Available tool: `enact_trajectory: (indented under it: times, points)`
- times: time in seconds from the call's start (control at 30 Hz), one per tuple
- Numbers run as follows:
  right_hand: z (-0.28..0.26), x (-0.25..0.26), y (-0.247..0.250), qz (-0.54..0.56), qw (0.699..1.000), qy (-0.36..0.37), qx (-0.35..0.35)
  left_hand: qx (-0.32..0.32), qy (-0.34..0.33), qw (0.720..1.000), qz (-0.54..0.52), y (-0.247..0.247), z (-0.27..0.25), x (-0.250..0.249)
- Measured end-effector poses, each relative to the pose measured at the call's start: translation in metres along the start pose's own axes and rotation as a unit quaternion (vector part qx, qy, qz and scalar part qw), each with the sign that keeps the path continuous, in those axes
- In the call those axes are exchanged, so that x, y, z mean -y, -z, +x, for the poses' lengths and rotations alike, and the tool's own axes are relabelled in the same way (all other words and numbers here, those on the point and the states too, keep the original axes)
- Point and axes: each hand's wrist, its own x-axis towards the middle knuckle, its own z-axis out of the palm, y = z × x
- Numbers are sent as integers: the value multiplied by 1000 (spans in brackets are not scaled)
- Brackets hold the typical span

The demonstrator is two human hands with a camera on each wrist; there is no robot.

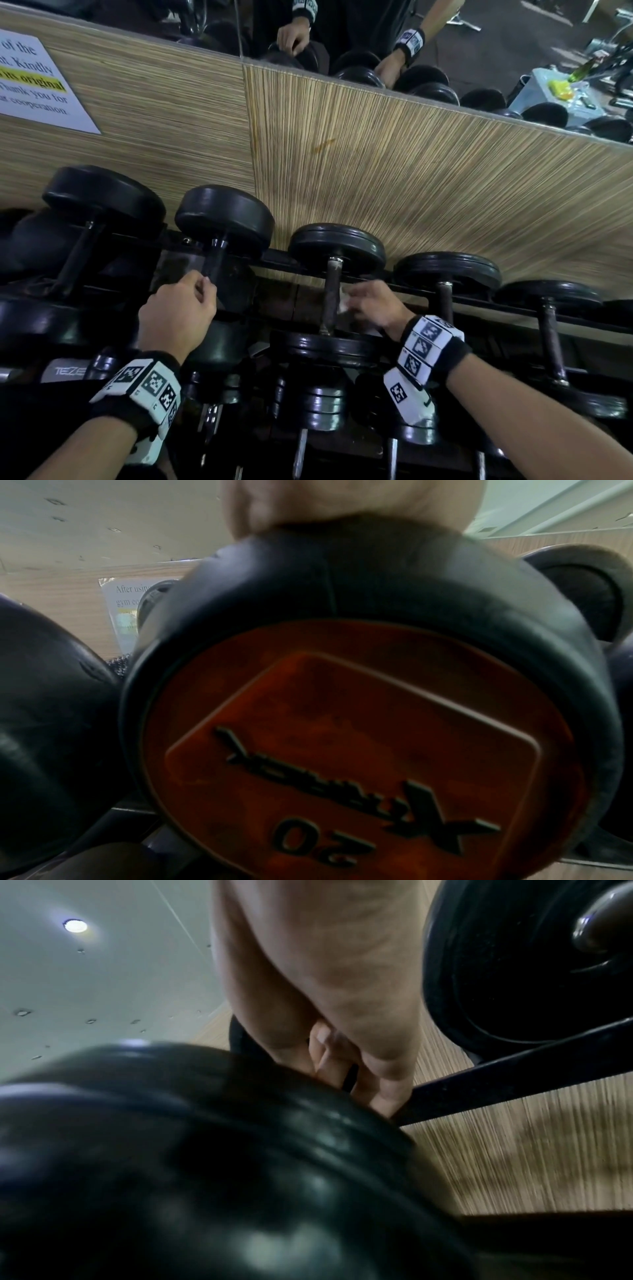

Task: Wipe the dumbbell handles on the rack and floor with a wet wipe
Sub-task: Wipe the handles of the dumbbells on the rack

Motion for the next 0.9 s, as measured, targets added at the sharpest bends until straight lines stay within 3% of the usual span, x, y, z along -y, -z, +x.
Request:
enact_trajectory:
  times: [0.13,0.3,0.47,0.57,0.7,0.8,0.9]
  points:
    - [28,13,-3,42,997,-6,-58,-2,2,1000,-3,0,-1,0]
    - [23,12,-7,19,999,-47,-14,-2,6,1000,-9,0,0,0]
    - [-10,1,-12,-25,993,-60,97,-9,6,1000,-5,1,0,0]
    - [-2,-2,-6,-48,993,-56,93,-15,6,1000,-12,1,0,0]
    - [20,14,2,45,998,-33,-4,-17,4,1000,-14,1,0,0]
    - [22,22,2,60,998,-36,10,-15,6,1000,-15,2,-1,-1]
    - [13,9,-4,-40,997,-47,53,-16,8,1000,-18,2,-1,-2]
